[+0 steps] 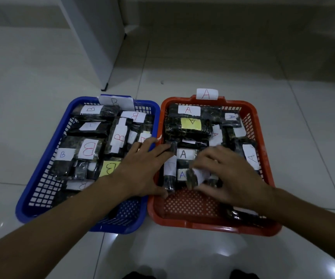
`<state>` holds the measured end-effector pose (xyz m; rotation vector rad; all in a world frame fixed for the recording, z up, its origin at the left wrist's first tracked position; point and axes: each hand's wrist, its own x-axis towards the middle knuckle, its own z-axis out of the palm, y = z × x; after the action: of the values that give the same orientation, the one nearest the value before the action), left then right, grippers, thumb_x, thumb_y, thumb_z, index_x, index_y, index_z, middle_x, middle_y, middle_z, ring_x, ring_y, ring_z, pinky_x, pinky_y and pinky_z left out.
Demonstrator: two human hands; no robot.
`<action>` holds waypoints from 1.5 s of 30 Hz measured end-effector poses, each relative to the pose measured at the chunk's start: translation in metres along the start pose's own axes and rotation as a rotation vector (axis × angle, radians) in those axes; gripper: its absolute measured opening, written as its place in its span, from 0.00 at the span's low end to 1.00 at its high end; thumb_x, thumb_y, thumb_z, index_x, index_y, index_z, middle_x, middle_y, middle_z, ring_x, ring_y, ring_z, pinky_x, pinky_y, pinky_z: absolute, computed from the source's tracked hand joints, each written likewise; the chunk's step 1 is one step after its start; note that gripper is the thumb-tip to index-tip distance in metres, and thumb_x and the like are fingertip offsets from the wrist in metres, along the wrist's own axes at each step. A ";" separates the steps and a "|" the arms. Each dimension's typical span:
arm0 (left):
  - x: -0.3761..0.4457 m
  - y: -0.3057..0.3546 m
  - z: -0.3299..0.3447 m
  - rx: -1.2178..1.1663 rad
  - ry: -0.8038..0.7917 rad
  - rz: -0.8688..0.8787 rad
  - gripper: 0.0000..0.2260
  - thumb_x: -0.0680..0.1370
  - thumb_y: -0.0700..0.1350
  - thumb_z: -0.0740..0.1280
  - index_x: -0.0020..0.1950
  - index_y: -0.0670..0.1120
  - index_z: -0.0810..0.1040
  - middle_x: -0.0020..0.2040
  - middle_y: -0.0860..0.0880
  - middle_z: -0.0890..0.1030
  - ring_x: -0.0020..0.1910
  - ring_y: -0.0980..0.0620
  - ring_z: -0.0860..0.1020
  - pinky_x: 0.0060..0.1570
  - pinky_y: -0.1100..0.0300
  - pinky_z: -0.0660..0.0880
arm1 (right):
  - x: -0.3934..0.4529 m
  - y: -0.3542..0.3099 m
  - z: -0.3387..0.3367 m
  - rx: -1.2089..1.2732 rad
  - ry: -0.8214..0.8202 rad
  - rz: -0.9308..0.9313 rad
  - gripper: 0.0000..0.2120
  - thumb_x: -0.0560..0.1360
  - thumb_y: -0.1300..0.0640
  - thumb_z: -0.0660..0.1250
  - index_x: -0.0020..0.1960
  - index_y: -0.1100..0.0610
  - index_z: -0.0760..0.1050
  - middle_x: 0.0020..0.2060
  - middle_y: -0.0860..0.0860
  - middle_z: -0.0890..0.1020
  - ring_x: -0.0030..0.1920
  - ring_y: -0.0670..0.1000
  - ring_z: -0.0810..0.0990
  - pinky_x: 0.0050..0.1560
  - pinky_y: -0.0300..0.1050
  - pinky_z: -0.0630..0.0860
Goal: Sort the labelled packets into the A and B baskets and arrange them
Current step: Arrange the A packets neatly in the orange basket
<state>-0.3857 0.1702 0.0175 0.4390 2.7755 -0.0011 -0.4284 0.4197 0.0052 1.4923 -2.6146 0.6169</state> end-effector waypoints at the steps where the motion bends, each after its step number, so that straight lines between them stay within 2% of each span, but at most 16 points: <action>1: 0.000 0.000 0.001 0.003 0.006 0.000 0.49 0.65 0.73 0.67 0.79 0.55 0.50 0.80 0.55 0.49 0.77 0.47 0.43 0.75 0.43 0.50 | 0.008 0.004 -0.002 -0.051 0.012 0.079 0.20 0.72 0.41 0.69 0.59 0.51 0.76 0.52 0.48 0.79 0.51 0.49 0.76 0.49 0.44 0.75; 4: -0.001 0.003 0.001 -0.005 0.014 -0.004 0.50 0.65 0.72 0.68 0.79 0.55 0.50 0.80 0.54 0.50 0.77 0.46 0.43 0.75 0.43 0.50 | 0.037 0.011 0.005 -0.160 -0.079 0.270 0.17 0.72 0.45 0.72 0.57 0.49 0.74 0.49 0.47 0.79 0.50 0.50 0.76 0.49 0.47 0.72; 8: -0.004 0.012 -0.002 0.066 -0.020 -0.020 0.51 0.67 0.70 0.68 0.79 0.52 0.45 0.80 0.51 0.45 0.77 0.46 0.40 0.75 0.42 0.46 | 0.051 0.016 0.025 -0.156 -0.157 0.294 0.09 0.74 0.51 0.71 0.52 0.50 0.76 0.47 0.47 0.77 0.49 0.51 0.75 0.54 0.48 0.69; 11: -0.003 0.022 -0.001 0.130 0.030 0.016 0.45 0.70 0.66 0.68 0.79 0.51 0.50 0.79 0.46 0.49 0.77 0.44 0.44 0.73 0.43 0.48 | 0.047 0.020 0.026 -0.094 -0.132 0.309 0.09 0.74 0.52 0.73 0.52 0.52 0.78 0.46 0.48 0.78 0.48 0.51 0.77 0.50 0.47 0.71; 15: -0.006 0.029 -0.003 0.123 0.141 0.203 0.26 0.73 0.58 0.65 0.70 0.52 0.69 0.72 0.46 0.69 0.71 0.43 0.66 0.66 0.43 0.68 | 0.037 0.028 0.014 0.076 -0.112 0.361 0.09 0.74 0.56 0.73 0.54 0.52 0.80 0.47 0.47 0.80 0.47 0.48 0.79 0.48 0.46 0.78; 17: -0.009 0.030 -0.009 0.101 0.267 0.304 0.18 0.73 0.53 0.62 0.61 0.50 0.77 0.62 0.47 0.78 0.60 0.45 0.76 0.48 0.47 0.80 | 0.034 0.031 0.009 0.134 -0.092 0.363 0.12 0.73 0.56 0.74 0.56 0.51 0.79 0.49 0.46 0.81 0.48 0.46 0.79 0.51 0.48 0.79; 19: -0.009 0.028 -0.020 0.024 0.392 0.354 0.15 0.74 0.50 0.60 0.56 0.48 0.79 0.55 0.47 0.81 0.54 0.47 0.79 0.36 0.52 0.81 | 0.032 0.033 0.005 0.148 -0.071 0.334 0.18 0.73 0.54 0.74 0.62 0.49 0.76 0.55 0.45 0.80 0.55 0.46 0.76 0.57 0.47 0.76; 23: -0.010 0.018 -0.052 -0.311 0.589 0.298 0.10 0.74 0.45 0.61 0.47 0.46 0.82 0.43 0.51 0.83 0.43 0.53 0.79 0.42 0.57 0.79 | 0.036 0.027 -0.005 0.181 -0.105 0.252 0.33 0.73 0.47 0.73 0.75 0.45 0.65 0.69 0.44 0.71 0.66 0.46 0.66 0.62 0.42 0.62; 25: -0.012 0.016 -0.064 -0.427 0.680 0.242 0.09 0.74 0.43 0.63 0.45 0.46 0.83 0.41 0.54 0.83 0.41 0.55 0.79 0.41 0.62 0.77 | 0.041 0.023 -0.007 0.209 -0.161 0.213 0.33 0.74 0.44 0.72 0.76 0.42 0.63 0.71 0.43 0.70 0.67 0.45 0.65 0.64 0.44 0.63; 27: -0.015 0.016 -0.068 -0.520 0.719 0.221 0.09 0.73 0.41 0.63 0.45 0.46 0.83 0.41 0.54 0.83 0.41 0.54 0.79 0.39 0.62 0.75 | 0.045 0.019 -0.013 0.318 -0.231 0.219 0.26 0.75 0.44 0.70 0.70 0.34 0.65 0.64 0.40 0.74 0.63 0.43 0.67 0.63 0.45 0.66; 29: -0.016 0.017 -0.065 -0.661 0.715 0.196 0.09 0.73 0.40 0.62 0.45 0.46 0.83 0.42 0.54 0.82 0.43 0.52 0.79 0.34 0.60 0.77 | 0.042 0.017 -0.020 0.459 -0.293 0.282 0.20 0.76 0.46 0.70 0.62 0.29 0.67 0.55 0.36 0.75 0.58 0.41 0.69 0.59 0.43 0.69; 31: -0.015 0.014 -0.059 -0.842 0.672 0.156 0.10 0.73 0.42 0.61 0.45 0.47 0.82 0.44 0.53 0.82 0.46 0.50 0.80 0.33 0.57 0.79 | 0.032 0.016 -0.024 0.545 -0.300 0.329 0.16 0.75 0.47 0.71 0.59 0.33 0.73 0.54 0.36 0.76 0.57 0.38 0.72 0.57 0.42 0.71; 34: -0.009 0.009 -0.047 -1.019 0.549 0.138 0.10 0.71 0.43 0.59 0.44 0.51 0.80 0.46 0.53 0.82 0.51 0.49 0.80 0.38 0.54 0.82 | 0.014 0.015 -0.025 0.667 -0.306 0.362 0.12 0.75 0.50 0.72 0.56 0.44 0.75 0.54 0.35 0.78 0.58 0.39 0.76 0.55 0.41 0.75; 38: 0.006 0.009 -0.037 -1.043 0.414 0.162 0.11 0.71 0.40 0.60 0.43 0.52 0.80 0.48 0.52 0.81 0.54 0.49 0.78 0.49 0.51 0.80 | 0.001 0.011 -0.025 0.743 -0.286 0.435 0.13 0.73 0.55 0.75 0.51 0.49 0.72 0.51 0.39 0.80 0.54 0.42 0.80 0.47 0.40 0.80; 41: 0.016 0.006 -0.032 -0.922 0.282 0.164 0.07 0.74 0.40 0.65 0.44 0.51 0.80 0.51 0.56 0.80 0.55 0.58 0.77 0.53 0.55 0.76 | -0.005 0.008 -0.021 0.420 -0.225 0.485 0.17 0.70 0.50 0.77 0.48 0.45 0.69 0.48 0.38 0.76 0.50 0.42 0.75 0.45 0.39 0.76; 45: 0.023 0.006 -0.017 -0.413 0.153 0.218 0.09 0.73 0.52 0.72 0.50 0.58 0.75 0.51 0.62 0.76 0.54 0.58 0.71 0.57 0.52 0.70 | -0.003 -0.003 -0.006 0.034 -0.179 0.382 0.19 0.68 0.47 0.76 0.50 0.44 0.68 0.49 0.40 0.72 0.49 0.44 0.67 0.48 0.42 0.66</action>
<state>-0.4100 0.1833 0.0262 0.6469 2.7525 0.6673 -0.4249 0.4236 0.0111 1.1052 -3.0752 0.5795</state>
